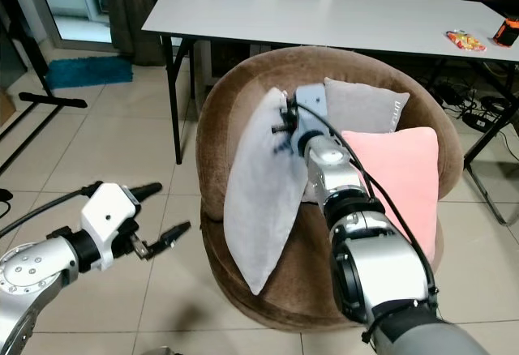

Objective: Move the pillow to the sofa from floor

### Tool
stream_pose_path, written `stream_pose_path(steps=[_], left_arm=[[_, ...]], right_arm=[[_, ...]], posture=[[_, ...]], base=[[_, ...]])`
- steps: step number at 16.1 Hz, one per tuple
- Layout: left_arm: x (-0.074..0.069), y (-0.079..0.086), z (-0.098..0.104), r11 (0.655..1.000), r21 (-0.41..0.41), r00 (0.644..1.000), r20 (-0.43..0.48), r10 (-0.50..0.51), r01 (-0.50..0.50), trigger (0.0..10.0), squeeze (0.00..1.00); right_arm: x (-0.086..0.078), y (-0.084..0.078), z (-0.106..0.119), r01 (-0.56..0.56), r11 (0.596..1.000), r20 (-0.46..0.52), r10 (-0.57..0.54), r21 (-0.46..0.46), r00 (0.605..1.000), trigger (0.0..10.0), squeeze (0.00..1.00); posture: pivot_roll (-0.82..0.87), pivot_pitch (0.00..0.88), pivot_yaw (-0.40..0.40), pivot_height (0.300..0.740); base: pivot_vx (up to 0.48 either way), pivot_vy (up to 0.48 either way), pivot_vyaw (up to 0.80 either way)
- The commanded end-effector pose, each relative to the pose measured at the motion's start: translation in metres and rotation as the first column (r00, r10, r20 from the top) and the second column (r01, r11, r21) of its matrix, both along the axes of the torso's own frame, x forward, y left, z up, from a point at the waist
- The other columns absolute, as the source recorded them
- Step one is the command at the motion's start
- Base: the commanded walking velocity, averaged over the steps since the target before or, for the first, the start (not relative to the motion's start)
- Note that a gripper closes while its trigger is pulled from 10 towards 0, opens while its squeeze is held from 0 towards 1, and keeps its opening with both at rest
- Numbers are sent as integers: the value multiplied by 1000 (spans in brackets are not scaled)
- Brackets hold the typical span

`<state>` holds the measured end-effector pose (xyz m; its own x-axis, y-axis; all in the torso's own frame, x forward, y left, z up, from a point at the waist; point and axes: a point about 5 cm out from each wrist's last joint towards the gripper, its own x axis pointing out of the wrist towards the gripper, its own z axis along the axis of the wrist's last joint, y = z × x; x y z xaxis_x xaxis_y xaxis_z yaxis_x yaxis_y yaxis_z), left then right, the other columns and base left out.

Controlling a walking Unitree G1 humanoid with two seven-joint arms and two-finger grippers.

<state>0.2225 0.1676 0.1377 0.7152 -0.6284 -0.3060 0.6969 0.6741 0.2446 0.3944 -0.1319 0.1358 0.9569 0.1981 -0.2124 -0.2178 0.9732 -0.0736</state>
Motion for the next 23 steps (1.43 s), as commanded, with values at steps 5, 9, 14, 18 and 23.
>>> stream_pose_path(steps=[5, 9, 14, 18, 23], left_arm=[[-15, 2, 5, 1000, 24, 999, -29, -16, 16, 10000, 0], [-15, 2, 6, 999, 36, 999, -38, -17, 19, 10000, 0], [-2, 18, 11, 954, -81, 954, 66, 294, -288, 10000, 0], [2, 31, 4, 878, -67, 866, 144, 479, -474, 10000, 0], [14, 35, 2, 834, -52, 810, 209, 547, -550, 10000, 0]], right_arm=[[5, -31, 7, 144, 975, 31, -141, -168, 990, 10000, 1000], [13, -48, 33, 220, 951, 118, -198, -219, 973, 10000, 1000], [13, -55, 42, 157, 973, 139, -134, -168, 981, 10000, 0], [-14, -57, -4, 86, 993, 134, -97, 85, 986, 10000, 0], [-83, -43, -25, 131, 982, 165, -152, 134, 974, 10000, 0]], posture=[[113, 0, -36, 740], [107, 0, -24, 740], [72, 0, -43, 740], [34, 0, -55, 740], [-28, 0, -27, 740]], base=[[0, 0, 0], [0, 0, 0], [0, 0, 0], [0, 0, 0], [0, 0, -400]])
